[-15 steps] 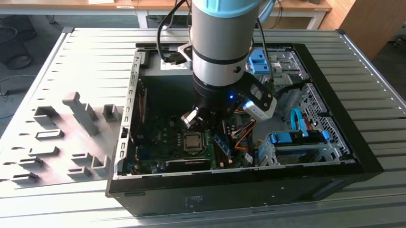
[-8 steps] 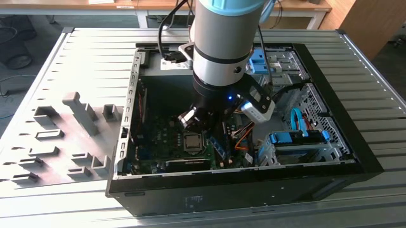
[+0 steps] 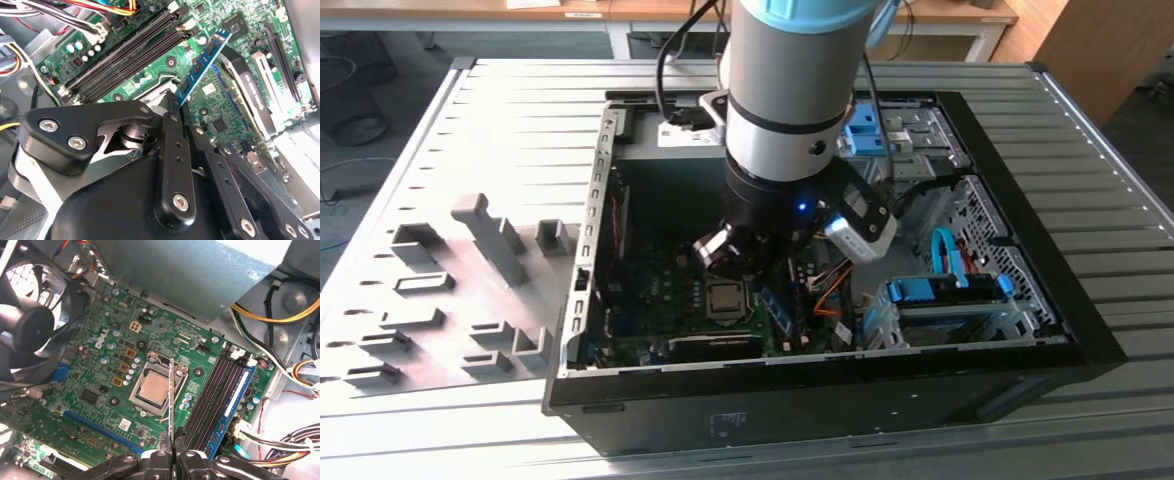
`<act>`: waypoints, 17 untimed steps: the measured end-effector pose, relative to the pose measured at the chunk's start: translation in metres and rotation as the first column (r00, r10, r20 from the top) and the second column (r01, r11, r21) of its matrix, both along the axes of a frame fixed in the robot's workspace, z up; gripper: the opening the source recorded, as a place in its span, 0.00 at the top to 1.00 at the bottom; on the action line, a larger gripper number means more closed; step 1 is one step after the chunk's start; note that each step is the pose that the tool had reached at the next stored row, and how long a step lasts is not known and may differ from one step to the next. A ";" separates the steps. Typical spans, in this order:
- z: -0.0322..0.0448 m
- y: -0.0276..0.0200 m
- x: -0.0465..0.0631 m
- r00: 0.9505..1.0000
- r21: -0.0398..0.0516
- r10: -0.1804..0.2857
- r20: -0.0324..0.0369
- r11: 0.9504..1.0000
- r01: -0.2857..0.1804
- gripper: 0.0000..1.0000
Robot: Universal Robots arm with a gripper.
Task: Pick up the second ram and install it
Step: 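Insert the second ram into the second slot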
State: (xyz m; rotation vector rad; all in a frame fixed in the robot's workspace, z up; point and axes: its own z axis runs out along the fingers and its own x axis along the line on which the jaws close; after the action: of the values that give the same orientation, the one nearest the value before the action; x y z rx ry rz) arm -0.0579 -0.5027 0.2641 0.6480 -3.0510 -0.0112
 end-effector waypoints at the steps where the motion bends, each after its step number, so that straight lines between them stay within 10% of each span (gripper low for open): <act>1: -0.0001 0.0000 0.000 1.000 0.000 -0.011 0.000 1.000 0.011 0.86; 17: -0.0011 0.0000 0.000 0.987 0.000 -0.158 0.000 0.987 0.158 0.86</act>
State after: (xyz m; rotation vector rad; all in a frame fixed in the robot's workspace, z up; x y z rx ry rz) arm -0.0579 -0.5027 0.2630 0.4036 -3.0935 -0.0143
